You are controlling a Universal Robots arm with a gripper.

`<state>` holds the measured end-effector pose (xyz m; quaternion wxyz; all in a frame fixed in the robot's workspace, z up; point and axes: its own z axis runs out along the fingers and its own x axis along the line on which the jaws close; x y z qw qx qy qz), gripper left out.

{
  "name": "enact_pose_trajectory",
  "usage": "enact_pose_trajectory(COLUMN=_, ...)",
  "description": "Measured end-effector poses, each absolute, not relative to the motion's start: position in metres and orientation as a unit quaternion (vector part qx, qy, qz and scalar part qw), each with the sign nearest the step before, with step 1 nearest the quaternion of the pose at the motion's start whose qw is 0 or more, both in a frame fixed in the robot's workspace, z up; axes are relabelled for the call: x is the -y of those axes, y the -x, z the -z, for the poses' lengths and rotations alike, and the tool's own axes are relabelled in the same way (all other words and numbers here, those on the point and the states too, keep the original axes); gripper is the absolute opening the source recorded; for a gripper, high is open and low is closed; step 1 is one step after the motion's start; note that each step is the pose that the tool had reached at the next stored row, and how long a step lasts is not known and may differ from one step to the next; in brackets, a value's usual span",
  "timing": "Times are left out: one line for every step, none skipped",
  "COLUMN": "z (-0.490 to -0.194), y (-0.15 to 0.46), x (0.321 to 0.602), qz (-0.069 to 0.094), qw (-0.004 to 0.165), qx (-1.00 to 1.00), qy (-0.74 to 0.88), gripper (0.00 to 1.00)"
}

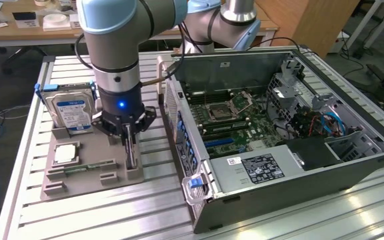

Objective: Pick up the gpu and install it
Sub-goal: 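Pick up the gpu and move the gpu toward the slot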

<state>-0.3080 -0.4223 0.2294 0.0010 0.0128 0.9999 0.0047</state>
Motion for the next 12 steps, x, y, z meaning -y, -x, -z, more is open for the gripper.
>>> enact_pose_trajectory(z=-0.231, y=0.308, x=0.422, qz=-0.005, qw=0.001, qx=-1.000, qy=-0.013, gripper=0.28)
enact_pose_trajectory(z=-0.233, y=0.308, x=0.422, qz=-0.005, qw=0.001, qx=-1.000, qy=-0.013, gripper=0.28)
enact_pose_trajectory(z=-0.235, y=0.308, x=0.422, qz=-0.005, qw=0.001, qx=-1.000, qy=-0.013, gripper=0.28)
enact_pose_trajectory(z=-0.236, y=0.308, x=0.422, qz=-0.005, qw=0.001, qx=-1.000, qy=-0.013, gripper=0.28)
enact_pose_trajectory(z=-0.238, y=0.308, x=0.422, qz=-0.005, qw=0.001, qx=-1.000, qy=-0.013, gripper=0.28)
enact_pose_trajectory(z=-0.239, y=0.308, x=0.422, qz=-0.005, qw=0.001, qx=-1.000, qy=-0.013, gripper=0.28)
enact_pose_trajectory(z=-0.241, y=0.308, x=0.422, qz=-0.005, qw=0.001, qx=-1.000, qy=-0.013, gripper=0.28)
enact_pose_trajectory(z=-0.243, y=0.308, x=0.422, qz=-0.005, qw=0.001, qx=-1.000, qy=-0.013, gripper=0.28)
enact_pose_trajectory(z=-0.245, y=0.308, x=0.422, qz=-0.005, qw=0.001, qx=-1.000, qy=-0.013, gripper=0.28)
enact_pose_trajectory(z=-0.248, y=0.308, x=0.422, qz=-0.005, qw=0.001, qx=-1.000, qy=-0.013, gripper=0.28)
enact_pose_trajectory(z=-0.252, y=0.308, x=0.422, qz=-0.005, qw=0.001, qx=-1.000, qy=-0.013, gripper=0.28)
enact_pose_trajectory(z=-0.256, y=0.308, x=0.422, qz=-0.005, qw=0.001, qx=-1.000, qy=-0.013, gripper=0.28)
